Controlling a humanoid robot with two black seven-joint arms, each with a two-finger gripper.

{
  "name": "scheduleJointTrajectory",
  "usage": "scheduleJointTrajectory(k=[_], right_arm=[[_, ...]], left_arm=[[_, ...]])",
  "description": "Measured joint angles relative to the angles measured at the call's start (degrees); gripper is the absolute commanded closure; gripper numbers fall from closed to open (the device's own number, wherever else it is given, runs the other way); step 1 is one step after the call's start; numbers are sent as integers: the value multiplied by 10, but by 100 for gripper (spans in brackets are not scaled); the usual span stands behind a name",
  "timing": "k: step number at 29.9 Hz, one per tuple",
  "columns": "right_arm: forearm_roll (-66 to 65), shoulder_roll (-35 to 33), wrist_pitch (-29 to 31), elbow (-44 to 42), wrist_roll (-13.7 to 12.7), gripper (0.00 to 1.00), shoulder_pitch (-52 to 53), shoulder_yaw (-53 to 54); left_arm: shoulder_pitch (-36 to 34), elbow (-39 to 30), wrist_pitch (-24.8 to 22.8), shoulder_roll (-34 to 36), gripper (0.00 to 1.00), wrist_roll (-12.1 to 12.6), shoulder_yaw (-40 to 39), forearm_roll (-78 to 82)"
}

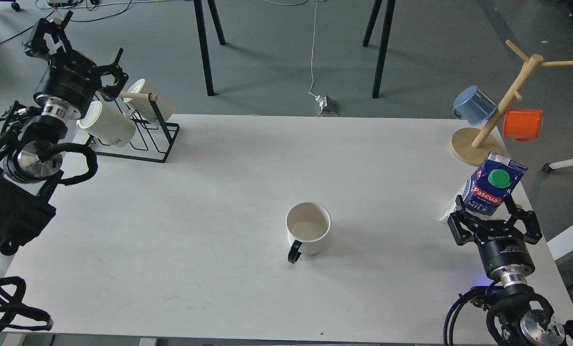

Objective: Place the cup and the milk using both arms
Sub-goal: 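Close the right gripper around the milk carton and lift it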

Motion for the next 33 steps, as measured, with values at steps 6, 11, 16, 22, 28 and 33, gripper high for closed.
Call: scheduleJointTrajectory(k=[6,11,16,22,28,33], right_arm=[[0,3,0,-1,1,3,3,3],[1,3,0,2,3,16,3,9],[1,2,0,2,34,29,2,11],[0,2,0,0,50,41,3,11],[-1,0,0,0,51,47,3,10],[-1,-2,0,11,51,47,1,4]], left_arm=[[0,0,0,0,0,0,0,1],[0,10,0,0,0,-1,1,1],[0,11,-2,0,0,-1,2,1],[0,12,-2,0,0,-1,2,1],[-1,12,-1,0,0,-1,2,1],[-1,12,-1,0,0,-1,2,1]])
